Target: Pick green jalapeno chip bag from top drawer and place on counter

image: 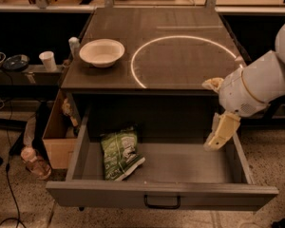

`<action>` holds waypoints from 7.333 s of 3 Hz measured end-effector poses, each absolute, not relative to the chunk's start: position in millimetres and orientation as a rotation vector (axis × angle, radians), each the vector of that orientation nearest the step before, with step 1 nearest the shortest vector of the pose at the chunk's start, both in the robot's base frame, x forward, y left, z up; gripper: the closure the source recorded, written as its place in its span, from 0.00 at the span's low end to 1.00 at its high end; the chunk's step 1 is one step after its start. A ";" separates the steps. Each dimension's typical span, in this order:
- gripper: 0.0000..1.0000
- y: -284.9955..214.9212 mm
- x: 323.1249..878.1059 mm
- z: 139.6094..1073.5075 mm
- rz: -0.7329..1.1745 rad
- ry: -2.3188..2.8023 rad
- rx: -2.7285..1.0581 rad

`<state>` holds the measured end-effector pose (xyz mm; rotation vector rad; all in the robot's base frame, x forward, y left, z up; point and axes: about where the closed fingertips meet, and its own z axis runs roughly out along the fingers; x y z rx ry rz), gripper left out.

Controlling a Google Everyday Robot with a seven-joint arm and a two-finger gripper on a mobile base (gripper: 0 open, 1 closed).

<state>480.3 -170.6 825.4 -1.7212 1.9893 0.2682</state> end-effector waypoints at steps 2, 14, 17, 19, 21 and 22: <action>0.00 -137.1 468.1 789.1 0.137 2.006 -1.691; 0.00 71.3 481.4 711.7 0.236 1.900 -1.796; 0.00 62.6 514.1 648.3 0.149 1.987 -1.807; 0.00 56.5 526.3 610.1 0.157 2.061 -1.819; 0.18 56.5 526.3 610.1 0.157 2.061 -1.819; 0.50 56.5 526.2 610.1 0.157 2.061 -1.819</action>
Offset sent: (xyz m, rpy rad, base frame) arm -0.0142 0.0471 -0.0541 -0.0800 -0.0851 -0.0784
